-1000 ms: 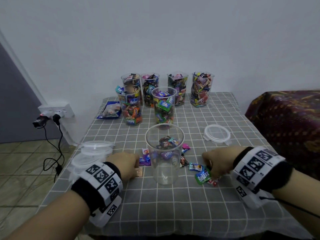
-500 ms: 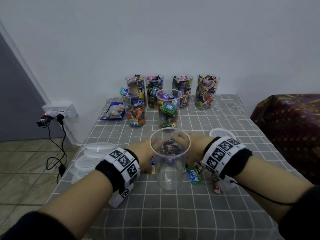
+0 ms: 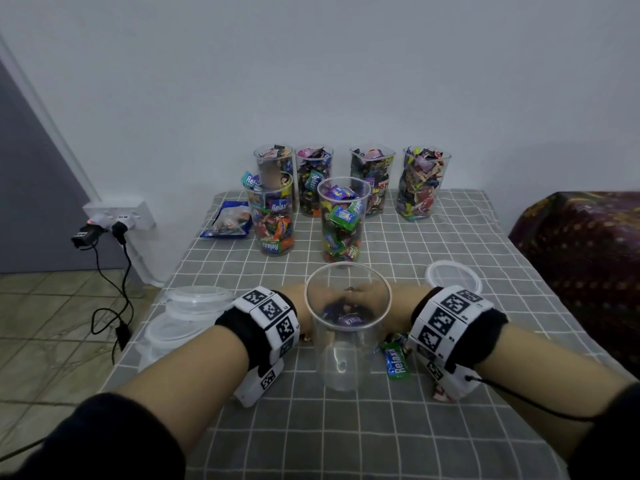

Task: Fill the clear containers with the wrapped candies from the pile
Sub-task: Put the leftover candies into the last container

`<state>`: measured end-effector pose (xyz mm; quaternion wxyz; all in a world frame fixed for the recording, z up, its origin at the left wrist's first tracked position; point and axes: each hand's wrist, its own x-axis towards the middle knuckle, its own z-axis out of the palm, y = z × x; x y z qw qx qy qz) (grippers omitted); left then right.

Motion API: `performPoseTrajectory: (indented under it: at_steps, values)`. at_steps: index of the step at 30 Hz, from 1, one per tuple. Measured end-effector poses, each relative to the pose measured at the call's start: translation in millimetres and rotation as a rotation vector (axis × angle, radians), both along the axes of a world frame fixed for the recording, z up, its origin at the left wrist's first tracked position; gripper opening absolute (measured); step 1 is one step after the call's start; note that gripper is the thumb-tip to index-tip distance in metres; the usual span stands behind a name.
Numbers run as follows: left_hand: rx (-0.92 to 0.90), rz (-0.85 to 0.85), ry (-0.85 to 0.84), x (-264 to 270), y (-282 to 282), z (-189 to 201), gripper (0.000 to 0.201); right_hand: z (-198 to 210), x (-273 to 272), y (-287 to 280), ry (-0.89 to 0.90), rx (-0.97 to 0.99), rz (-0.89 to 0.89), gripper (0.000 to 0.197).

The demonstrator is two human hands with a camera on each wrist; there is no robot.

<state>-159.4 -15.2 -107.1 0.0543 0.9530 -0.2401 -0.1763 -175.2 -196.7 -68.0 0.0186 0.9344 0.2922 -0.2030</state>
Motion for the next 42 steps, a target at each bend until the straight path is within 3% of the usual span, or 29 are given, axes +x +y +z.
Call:
performPoseTrajectory:
  at_steps: [3, 8, 13, 20, 25, 30, 36, 42]
  values:
    - [0.033, -0.111, -0.044, -32, -16, 42, 0.052, 15, -17, 1, -0.05, 0.005, 0.046, 0.069]
    - [0.054, -0.022, -0.073, -44, -13, 44, 0.034, 25, -33, -2, -0.063, 0.063, 0.036, 0.041]
    - [0.103, 0.072, -0.022, -44, -8, 45, 0.023, 19, -33, -11, -0.066, 0.059, -0.055, 0.025]
    - [-0.085, 0.247, -0.11, -58, 2, 70, 0.021, 34, -33, -25, -0.08, 0.131, -0.134, 0.026]
    - [-0.402, 0.399, -0.2, -67, 12, 95, 0.003, 60, -38, -36, -0.181, 0.351, -0.24, 0.006]
    - [-0.661, 0.488, -0.306, -71, 18, 114, 0.011, 98, -46, -39, -0.33, 0.624, -0.3, 0.003]
    - [-0.793, 0.489, -0.346, -77, 14, 125, 0.03, 129, -73, -20, -0.461, 0.911, -0.179, 0.005]
    - [-0.872, 0.499, -0.366, -84, 8, 132, 0.028, 109, -101, 12, -0.494, 0.749, 0.066, 0.011]
